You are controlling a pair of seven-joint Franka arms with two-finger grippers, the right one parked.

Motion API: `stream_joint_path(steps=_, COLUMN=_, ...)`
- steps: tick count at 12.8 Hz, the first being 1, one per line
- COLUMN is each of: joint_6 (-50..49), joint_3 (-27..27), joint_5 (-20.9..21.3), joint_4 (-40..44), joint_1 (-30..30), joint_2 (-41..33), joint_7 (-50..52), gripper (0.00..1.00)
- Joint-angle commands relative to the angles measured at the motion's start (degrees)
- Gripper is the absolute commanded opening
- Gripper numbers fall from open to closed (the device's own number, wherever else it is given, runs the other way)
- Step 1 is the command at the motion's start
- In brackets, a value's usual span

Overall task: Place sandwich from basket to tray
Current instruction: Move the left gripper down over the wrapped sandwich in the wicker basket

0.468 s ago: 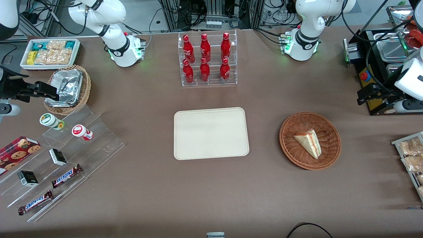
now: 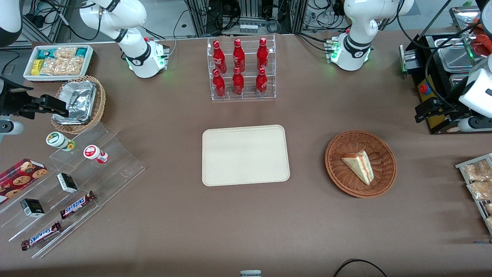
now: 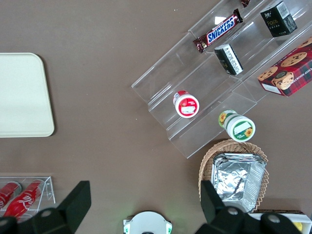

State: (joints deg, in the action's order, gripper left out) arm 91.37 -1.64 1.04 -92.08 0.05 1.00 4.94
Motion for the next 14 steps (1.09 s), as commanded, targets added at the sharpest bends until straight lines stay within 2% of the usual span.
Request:
stream_joint_path(steps=1, joint_6=2.8, joint_3=-0.2, joint_5=0.9, joint_4=-2.3, joint_1=-0.6, joint_2=1.9, joint_7=5.0, gripper=1.00)
stream_joint_path(steps=5, joint_6=12.3, joint_3=-0.2, joint_5=0.6, joint_4=-11.3, joint_1=-0.9, joint_2=1.5, joint_7=9.3, gripper=1.00)
stream_joint_path(steps=9, joint_6=27.1, joint_3=-0.9, joint_5=0.5, joint_4=-23.1, joint_1=-3.1, joint_2=0.9, joint_7=26.8, gripper=1.00)
stream_joint_path(steps=14, joint_6=42.0, joint_3=-0.9, joint_5=0.2, joint_4=-34.2, joint_1=-3.2, joint_2=0.8, joint_7=32.1, gripper=1.00)
